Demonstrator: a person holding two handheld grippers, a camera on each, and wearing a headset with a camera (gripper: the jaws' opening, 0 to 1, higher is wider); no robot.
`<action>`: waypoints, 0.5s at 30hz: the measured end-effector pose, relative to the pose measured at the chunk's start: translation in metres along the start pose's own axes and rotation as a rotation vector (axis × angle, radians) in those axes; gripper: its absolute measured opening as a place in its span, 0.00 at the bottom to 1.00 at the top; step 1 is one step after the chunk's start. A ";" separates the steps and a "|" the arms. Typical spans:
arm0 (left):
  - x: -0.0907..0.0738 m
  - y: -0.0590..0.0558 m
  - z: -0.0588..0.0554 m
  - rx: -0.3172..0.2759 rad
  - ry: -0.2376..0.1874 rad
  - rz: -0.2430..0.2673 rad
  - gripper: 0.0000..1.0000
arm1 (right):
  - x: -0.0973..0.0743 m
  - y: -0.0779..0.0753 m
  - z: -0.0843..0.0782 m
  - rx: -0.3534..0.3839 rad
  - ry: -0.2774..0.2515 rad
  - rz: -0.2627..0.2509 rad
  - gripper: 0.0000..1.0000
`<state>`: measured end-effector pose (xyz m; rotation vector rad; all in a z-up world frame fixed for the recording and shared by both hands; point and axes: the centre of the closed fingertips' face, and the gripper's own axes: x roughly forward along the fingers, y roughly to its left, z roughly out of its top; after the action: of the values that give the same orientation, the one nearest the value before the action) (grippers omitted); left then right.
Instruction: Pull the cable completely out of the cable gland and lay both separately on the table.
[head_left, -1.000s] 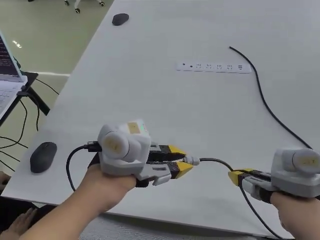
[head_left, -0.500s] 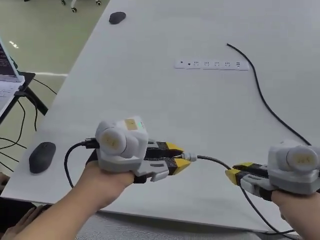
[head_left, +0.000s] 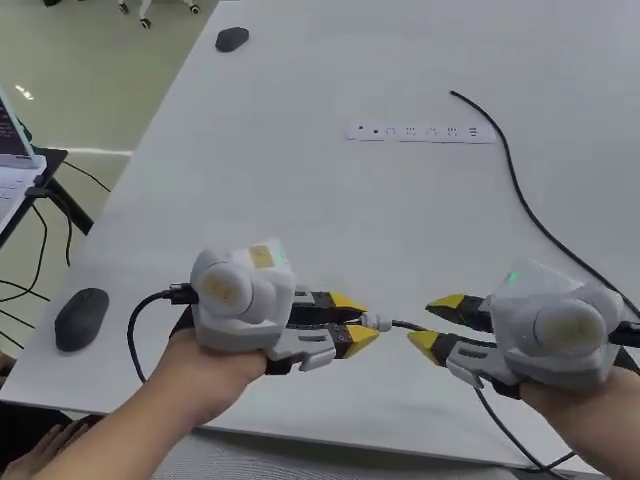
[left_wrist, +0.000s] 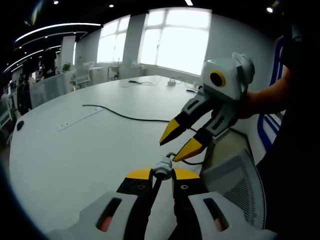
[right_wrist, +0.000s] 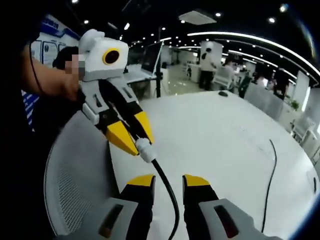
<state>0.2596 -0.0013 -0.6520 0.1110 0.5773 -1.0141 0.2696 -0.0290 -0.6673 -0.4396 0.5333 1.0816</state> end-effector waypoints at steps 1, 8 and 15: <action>0.000 0.000 0.000 -0.002 0.001 -0.001 0.15 | 0.002 0.002 0.000 -0.032 0.014 0.002 0.17; 0.001 -0.002 0.001 0.000 0.002 -0.007 0.15 | 0.009 0.011 0.001 -0.117 0.034 0.011 0.10; 0.005 -0.005 -0.001 0.007 0.012 -0.019 0.15 | 0.009 0.013 0.002 -0.154 0.037 0.016 0.02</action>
<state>0.2571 -0.0072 -0.6543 0.1175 0.5868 -1.0349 0.2617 -0.0163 -0.6718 -0.5916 0.4891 1.1360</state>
